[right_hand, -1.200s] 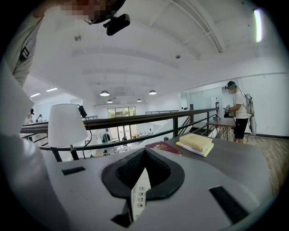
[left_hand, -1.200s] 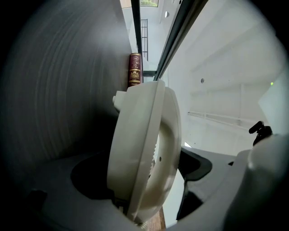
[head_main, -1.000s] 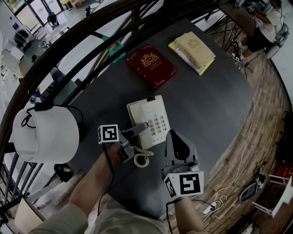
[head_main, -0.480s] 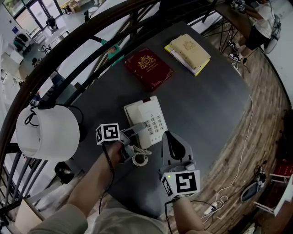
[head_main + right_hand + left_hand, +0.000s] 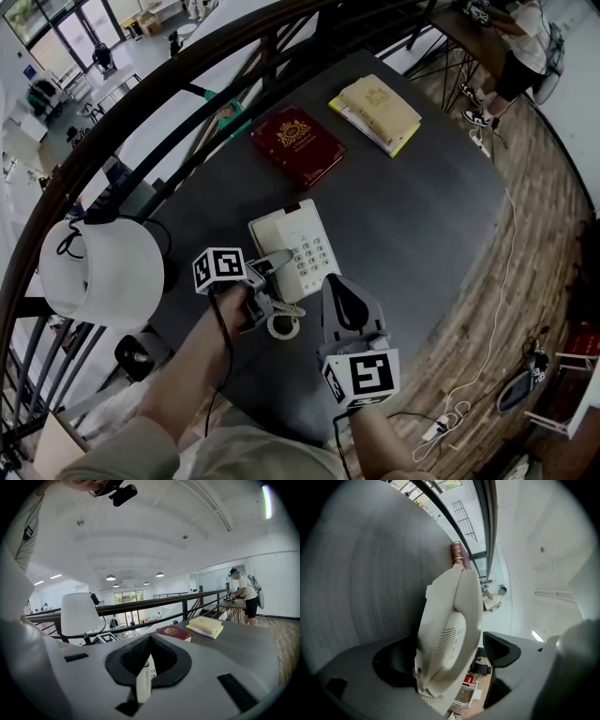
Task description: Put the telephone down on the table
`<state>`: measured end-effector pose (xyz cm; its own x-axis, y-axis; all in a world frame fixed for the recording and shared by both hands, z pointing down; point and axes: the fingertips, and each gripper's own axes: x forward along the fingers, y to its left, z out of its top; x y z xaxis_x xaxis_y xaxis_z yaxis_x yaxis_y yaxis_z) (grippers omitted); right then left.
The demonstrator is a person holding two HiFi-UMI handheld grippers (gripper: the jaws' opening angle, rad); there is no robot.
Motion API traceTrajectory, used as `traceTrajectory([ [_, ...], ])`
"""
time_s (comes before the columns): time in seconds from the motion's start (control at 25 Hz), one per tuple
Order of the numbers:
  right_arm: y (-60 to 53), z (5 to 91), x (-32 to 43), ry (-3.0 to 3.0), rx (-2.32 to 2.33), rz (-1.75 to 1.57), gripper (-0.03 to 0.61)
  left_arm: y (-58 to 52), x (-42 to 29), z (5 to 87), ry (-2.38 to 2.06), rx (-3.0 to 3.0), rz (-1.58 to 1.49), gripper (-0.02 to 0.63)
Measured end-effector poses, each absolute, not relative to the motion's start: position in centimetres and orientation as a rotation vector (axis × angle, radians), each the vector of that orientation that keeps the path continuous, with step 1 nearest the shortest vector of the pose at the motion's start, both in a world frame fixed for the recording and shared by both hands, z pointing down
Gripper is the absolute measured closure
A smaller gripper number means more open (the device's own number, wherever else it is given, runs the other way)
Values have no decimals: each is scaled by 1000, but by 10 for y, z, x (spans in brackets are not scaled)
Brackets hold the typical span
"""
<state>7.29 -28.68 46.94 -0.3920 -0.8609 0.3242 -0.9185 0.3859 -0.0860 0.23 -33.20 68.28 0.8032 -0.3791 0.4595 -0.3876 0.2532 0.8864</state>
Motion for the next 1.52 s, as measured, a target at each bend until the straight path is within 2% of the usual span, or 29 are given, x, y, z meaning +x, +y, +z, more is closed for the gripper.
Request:
traceTrajectory([
  [0.68, -269, 445, 76, -2424, 1622, 332, 578, -316, -20, 653, -728, 1376, 15, 179],
  [1.2, -223, 398, 82, -2446, 1654, 218, 578, -285, -17, 582, -746, 1570, 3, 211],
  [1.48, -194, 354, 76, -2422, 1631, -56, 578, -262, -16, 504, -801, 1763, -26, 298],
  [1.52, -190, 350, 77, -2428, 1625, -64, 578, -260, -18, 492, -817, 1788, -37, 335],
])
